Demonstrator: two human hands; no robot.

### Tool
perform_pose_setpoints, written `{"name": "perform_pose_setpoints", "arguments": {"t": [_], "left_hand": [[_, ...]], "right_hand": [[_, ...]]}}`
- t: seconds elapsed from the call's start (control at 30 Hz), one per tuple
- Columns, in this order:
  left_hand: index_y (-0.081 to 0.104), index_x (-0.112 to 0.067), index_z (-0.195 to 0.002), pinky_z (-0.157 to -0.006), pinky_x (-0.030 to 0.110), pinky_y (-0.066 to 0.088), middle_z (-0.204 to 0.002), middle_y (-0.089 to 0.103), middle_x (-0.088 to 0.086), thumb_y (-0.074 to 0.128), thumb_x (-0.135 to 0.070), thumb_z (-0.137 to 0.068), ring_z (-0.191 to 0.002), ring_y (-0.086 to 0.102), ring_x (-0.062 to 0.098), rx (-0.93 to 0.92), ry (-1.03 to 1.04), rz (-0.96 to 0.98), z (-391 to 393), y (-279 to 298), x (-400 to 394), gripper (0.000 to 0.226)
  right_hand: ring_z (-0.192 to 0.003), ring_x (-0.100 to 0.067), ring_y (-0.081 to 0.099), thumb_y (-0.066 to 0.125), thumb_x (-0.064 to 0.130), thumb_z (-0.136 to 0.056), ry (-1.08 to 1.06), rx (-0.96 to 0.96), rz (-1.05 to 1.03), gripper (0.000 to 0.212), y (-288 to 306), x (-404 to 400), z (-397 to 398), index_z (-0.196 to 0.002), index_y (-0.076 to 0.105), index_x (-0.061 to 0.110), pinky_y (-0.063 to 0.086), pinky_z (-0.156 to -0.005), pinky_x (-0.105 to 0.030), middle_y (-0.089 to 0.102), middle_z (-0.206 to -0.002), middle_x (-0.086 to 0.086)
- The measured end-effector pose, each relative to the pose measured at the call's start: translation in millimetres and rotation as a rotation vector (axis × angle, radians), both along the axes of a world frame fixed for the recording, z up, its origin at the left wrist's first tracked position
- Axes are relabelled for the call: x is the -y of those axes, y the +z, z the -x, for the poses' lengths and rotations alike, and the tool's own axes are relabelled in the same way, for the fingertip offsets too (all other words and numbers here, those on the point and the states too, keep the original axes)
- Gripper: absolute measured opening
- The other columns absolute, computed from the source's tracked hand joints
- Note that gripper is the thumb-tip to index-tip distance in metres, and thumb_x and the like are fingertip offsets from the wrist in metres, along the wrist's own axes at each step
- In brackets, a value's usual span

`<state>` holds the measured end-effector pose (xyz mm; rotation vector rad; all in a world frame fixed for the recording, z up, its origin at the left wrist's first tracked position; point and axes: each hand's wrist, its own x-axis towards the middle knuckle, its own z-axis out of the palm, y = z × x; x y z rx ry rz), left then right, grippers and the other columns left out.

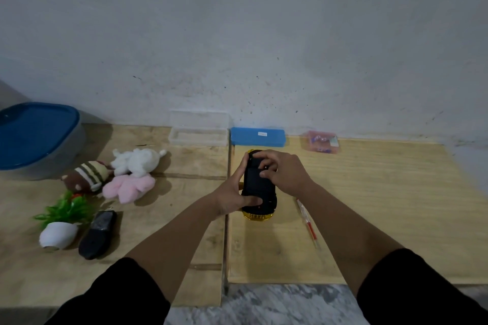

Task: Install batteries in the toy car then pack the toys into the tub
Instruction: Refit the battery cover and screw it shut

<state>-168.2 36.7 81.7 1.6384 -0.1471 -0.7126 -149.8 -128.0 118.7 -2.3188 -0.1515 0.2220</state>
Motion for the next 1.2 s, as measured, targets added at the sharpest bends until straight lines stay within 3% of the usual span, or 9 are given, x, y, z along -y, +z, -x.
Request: {"name": "perform_pose_setpoints", "arguments": {"t": [0.17,0.27,0.37,0.47,0.57,0.77,0.97,1.1,1.2], "left_hand": [[-0.003,-0.055,-0.142,-0.089,0.038,0.055,-0.131,0.044,-0.013,0.073,-0.003,-0.079,-0.121,0.052,0.018,0.011,0.013,0.058,-1.3,-0.7,-3.4,0.112],[-0.005,-0.056,-0.141,-0.091,0.038,0.054,-0.134,0.042,-0.013,0.072,-0.003,-0.079,-0.123,0.049,0.016,0.027,0.016,0.053,-1.2,-0.2,-6.8,0.112],[-0.006,-0.058,-0.140,-0.090,0.033,0.054,-0.144,0.038,-0.007,0.071,-0.005,-0.082,-0.124,0.049,0.015,0.038,0.018,0.095,-0.9,0.5,-9.3,0.110],[-0.002,-0.061,-0.139,-0.084,0.034,0.056,-0.143,0.039,-0.009,0.062,-0.024,-0.090,-0.122,0.052,0.017,-0.013,0.042,0.127,-1.1,6.1,-8.2,0.089],[-0.005,-0.054,-0.142,-0.082,0.028,0.056,-0.141,0.031,-0.017,0.043,-0.028,-0.099,-0.123,0.049,0.015,0.057,0.027,0.088,-1.4,7.1,-5.9,0.069],[0.006,-0.049,-0.145,-0.106,0.040,0.041,-0.152,0.025,-0.012,0.041,-0.019,-0.100,-0.132,0.040,0.017,0.106,-0.025,0.021,-5.2,-9.9,5.4,0.065],[0.008,-0.049,-0.146,-0.104,0.035,0.042,-0.146,0.037,-0.008,0.043,-0.016,-0.100,-0.125,0.045,0.017,0.062,0.015,-0.053,-6.8,-30.0,18.3,0.066],[0.007,-0.051,-0.145,-0.101,0.034,0.044,-0.150,0.031,-0.010,0.043,-0.018,-0.100,-0.127,0.044,0.015,0.036,0.030,-0.071,-5.5,-37.0,29.4,0.066],[0.007,-0.056,-0.142,-0.088,0.032,0.052,-0.149,0.031,-0.013,0.042,-0.021,-0.100,-0.125,0.046,0.016,-0.026,0.043,-0.065,-6.6,-37.4,40.0,0.065]], "right_hand": [[-0.110,-0.018,0.049,0.064,0.011,-0.083,0.007,0.219,0.212,0.051,-8.2,-9.3,3.1,-0.129,0.051,0.031,0.043,-0.097,-0.038,0.063,-0.116,0.003],[-0.133,-0.023,0.028,0.066,0.018,-0.082,-0.061,0.275,0.320,0.058,-11.2,-9.9,4.0,-0.133,0.045,0.034,0.030,-0.106,-0.042,0.033,-0.145,-0.003],[-0.141,-0.026,0.018,0.060,0.018,-0.088,-0.075,0.106,0.125,0.057,-11.9,-8.2,2.2,-0.137,0.039,0.038,0.028,-0.108,-0.037,0.015,-0.154,-0.007],[-0.127,-0.023,0.043,0.052,0.015,-0.092,-0.011,0.024,0.006,0.052,-16.9,-8.0,0.0,-0.138,0.040,0.037,0.036,-0.095,-0.021,0.043,-0.142,-0.005],[-0.117,-0.020,0.051,0.057,0.013,-0.089,-0.024,-0.018,-0.102,0.054,-19.0,-8.1,2.3,-0.136,0.043,0.036,0.042,-0.078,-0.012,0.052,-0.132,-0.002],[-0.123,-0.013,0.046,0.061,0.030,-0.088,-0.143,-0.024,-0.167,0.068,-30.6,8.9,15.2,-0.145,0.024,0.036,0.043,-0.099,-0.031,0.045,-0.141,0.004],[-0.088,-0.015,0.067,0.065,0.043,-0.082,-0.345,-0.134,-0.204,0.073,-59.5,52.9,24.1,-0.143,0.026,0.037,0.050,-0.091,-0.034,0.068,-0.106,-0.002],[-0.097,-0.016,0.065,0.073,0.045,-0.074,-0.285,-0.359,-0.442,0.091,-70.7,52.6,12.2,-0.145,0.017,0.037,0.052,-0.087,-0.036,0.065,-0.113,-0.008],[-0.098,-0.022,0.066,0.075,0.038,-0.073,-0.242,-0.334,-0.406,0.095,-77.6,47.4,-0.9,-0.145,0.014,0.039,0.050,-0.095,-0.044,0.068,-0.106,-0.013]]}}
